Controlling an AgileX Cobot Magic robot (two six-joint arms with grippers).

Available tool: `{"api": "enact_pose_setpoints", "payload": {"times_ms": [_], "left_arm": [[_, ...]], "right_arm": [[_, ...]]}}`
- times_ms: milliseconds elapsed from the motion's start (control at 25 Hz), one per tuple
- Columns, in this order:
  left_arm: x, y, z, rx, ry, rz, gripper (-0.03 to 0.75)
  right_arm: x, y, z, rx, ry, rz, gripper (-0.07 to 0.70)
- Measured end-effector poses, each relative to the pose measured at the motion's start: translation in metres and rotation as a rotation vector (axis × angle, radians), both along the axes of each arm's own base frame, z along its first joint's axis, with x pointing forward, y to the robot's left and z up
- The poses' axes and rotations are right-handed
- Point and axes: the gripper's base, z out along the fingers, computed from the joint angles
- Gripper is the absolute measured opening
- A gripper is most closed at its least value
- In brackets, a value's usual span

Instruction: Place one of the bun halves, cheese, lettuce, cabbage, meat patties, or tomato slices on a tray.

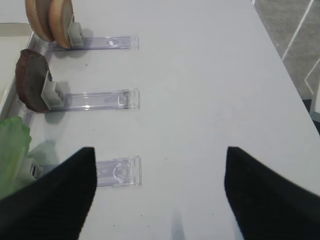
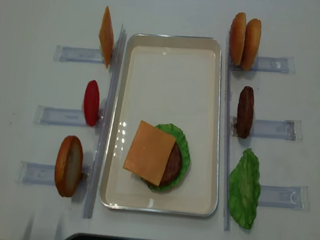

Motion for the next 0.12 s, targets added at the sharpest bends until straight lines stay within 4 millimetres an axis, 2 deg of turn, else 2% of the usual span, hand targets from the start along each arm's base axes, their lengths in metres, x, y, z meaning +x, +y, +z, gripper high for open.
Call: {"api": "enact_pose_setpoints", "payload": {"times_ms": [120], "left_arm": [[0.0000,0.0000,0.0000,0.000,0.000,0.000,0.535]], "right_arm": [[0.0000,0.0000,0.0000,0.000,0.000,0.000,0.535]]}}
